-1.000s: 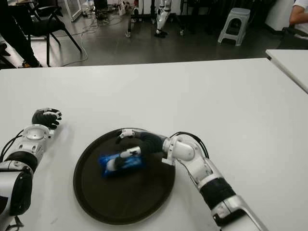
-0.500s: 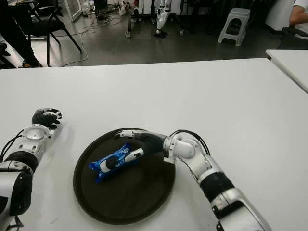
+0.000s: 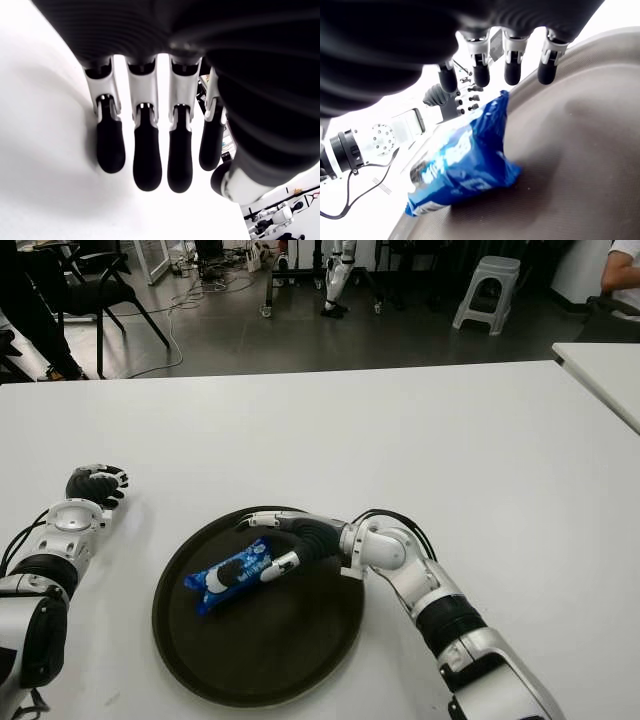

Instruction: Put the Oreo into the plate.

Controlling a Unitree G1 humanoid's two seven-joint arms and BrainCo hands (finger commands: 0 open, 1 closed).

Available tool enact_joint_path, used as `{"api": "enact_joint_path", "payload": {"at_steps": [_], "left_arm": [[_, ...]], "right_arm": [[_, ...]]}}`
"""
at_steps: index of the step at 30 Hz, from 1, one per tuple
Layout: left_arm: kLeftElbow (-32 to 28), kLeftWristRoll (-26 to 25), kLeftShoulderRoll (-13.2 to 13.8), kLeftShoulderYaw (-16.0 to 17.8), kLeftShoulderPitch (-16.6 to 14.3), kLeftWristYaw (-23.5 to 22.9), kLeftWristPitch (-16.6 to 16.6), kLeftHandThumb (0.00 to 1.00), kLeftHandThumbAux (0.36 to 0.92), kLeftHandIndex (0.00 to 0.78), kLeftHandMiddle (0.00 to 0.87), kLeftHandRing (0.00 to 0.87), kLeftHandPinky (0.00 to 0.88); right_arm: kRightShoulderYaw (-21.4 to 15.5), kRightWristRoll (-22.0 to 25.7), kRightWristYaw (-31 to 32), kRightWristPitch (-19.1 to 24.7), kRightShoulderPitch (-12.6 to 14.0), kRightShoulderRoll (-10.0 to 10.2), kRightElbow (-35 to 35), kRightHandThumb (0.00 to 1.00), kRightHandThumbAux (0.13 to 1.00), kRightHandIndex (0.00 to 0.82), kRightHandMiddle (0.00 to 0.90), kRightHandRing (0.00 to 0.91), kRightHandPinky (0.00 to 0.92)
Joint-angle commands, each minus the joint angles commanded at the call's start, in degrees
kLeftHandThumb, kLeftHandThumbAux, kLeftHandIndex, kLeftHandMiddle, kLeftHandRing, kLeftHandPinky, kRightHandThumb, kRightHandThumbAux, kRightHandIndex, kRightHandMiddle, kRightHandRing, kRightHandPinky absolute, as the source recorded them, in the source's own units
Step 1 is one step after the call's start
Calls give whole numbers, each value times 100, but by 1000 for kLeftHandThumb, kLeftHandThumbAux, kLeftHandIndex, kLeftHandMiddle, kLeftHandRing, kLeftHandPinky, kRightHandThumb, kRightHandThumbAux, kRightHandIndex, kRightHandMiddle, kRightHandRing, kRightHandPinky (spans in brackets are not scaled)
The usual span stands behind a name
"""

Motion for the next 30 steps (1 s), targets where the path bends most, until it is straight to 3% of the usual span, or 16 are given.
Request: {"api": "enact_joint_path", "payload": {"at_steps": [5, 19, 25, 30], "left_arm": [[1, -15, 1, 13, 0, -25, -6, 692, 717, 417, 479, 512, 511], [-2, 17, -6, -7, -3, -8, -13, 691, 718, 419, 494, 532, 525], [1, 6, -6, -5, -6, -38, -14, 693, 717, 422, 541, 569, 553], [2, -26, -8, 26, 1, -53, -24, 693, 717, 422, 551, 576, 556]], "right_arm": [[-32, 21, -28, 13, 8, 40, 57, 0, 311, 0, 0, 0, 0], [-198, 246, 135, 873, 75, -1, -460, 0, 351, 0, 0, 0, 0], [-486, 189, -205, 1016, -107, -58, -406, 0, 375, 0, 0, 0, 0], [-669, 3, -774, 692, -400, -123, 134, 0, 395, 0, 0, 0, 0]]}}
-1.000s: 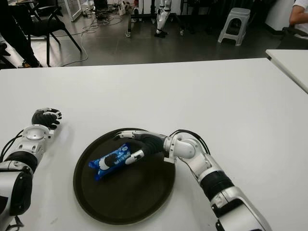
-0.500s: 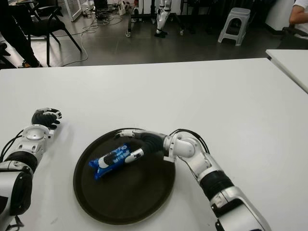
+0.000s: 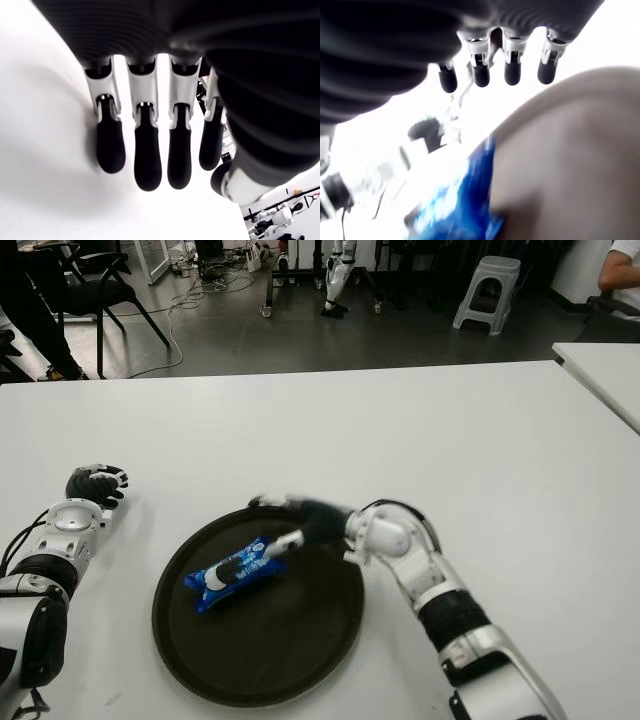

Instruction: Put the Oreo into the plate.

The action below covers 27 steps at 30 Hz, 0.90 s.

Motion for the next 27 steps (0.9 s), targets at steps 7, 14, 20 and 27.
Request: {"api": "enact_joint_path", "payload": {"at_steps": [7, 14, 20, 27], "left_arm": [[11, 2, 1, 12, -3, 26, 54, 689, 719, 413, 460, 490, 490], [17, 51, 8, -35, -10, 26, 77, 688, 719, 412, 472, 508, 510], [7, 36, 12, -29, 11, 17, 54, 690, 717, 419, 513, 546, 533], [4, 45, 11, -35, 23, 63, 53, 692, 715, 423, 531, 558, 530]], "right_arm": [[-356, -398, -1788, -602, -466, -41, 1274, 0, 416, 0, 0, 0, 0], [-921, -164, -3311, -932, -1108, 216, 2591, 0, 457, 0, 0, 0, 0], [-1280, -102, -4225, -585, -1531, 101, 3636, 0, 481, 0, 0, 0, 0], [-1384, -218, -4802, -60, -1616, -50, 3972, 0, 536, 0, 0, 0, 0]]}}
